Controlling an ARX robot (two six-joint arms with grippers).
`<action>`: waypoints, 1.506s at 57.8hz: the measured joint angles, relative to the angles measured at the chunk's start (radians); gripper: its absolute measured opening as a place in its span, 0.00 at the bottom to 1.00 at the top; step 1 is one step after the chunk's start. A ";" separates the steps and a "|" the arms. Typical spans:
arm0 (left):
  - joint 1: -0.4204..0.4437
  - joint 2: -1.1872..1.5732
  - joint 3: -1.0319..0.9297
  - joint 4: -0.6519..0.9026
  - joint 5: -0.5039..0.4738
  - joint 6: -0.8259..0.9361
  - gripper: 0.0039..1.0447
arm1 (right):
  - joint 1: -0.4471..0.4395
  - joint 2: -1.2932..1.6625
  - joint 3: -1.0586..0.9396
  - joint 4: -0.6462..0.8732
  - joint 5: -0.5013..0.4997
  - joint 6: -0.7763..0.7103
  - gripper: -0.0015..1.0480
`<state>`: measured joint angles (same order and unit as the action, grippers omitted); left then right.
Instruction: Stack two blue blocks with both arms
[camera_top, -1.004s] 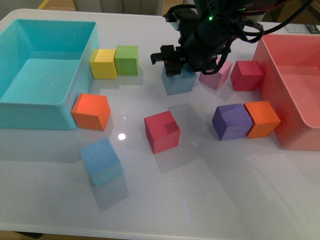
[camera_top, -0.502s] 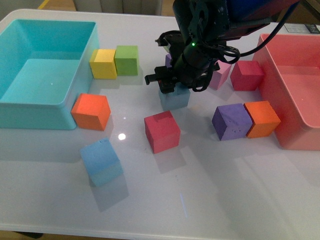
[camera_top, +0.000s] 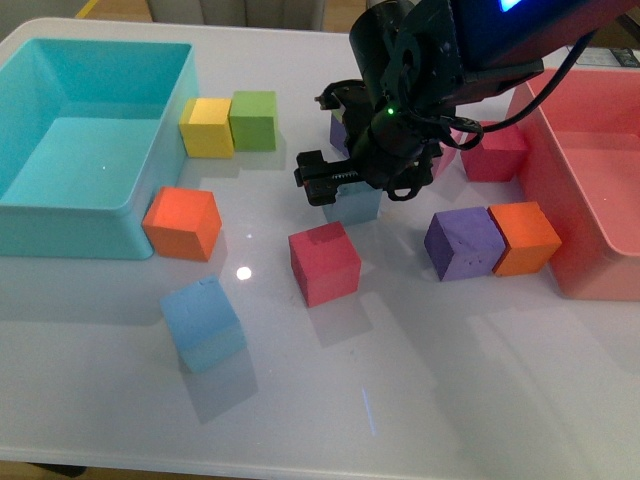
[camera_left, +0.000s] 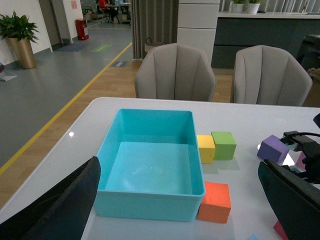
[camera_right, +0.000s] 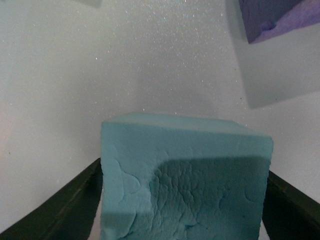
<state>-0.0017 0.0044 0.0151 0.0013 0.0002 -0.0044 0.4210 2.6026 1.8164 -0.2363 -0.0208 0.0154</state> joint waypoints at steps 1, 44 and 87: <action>0.000 0.000 0.000 0.000 0.000 0.000 0.92 | -0.003 -0.008 -0.014 0.011 -0.003 0.001 0.91; 0.000 0.000 0.000 0.000 0.000 0.000 0.92 | -0.171 -1.052 -1.081 0.698 -0.100 0.045 0.91; 0.000 0.000 0.000 0.000 0.000 0.000 0.92 | -0.308 -1.415 -1.648 1.247 0.128 -0.012 0.02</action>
<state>-0.0017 0.0044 0.0151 0.0013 -0.0002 -0.0044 0.1127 1.1873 0.1680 1.0103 0.1074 0.0032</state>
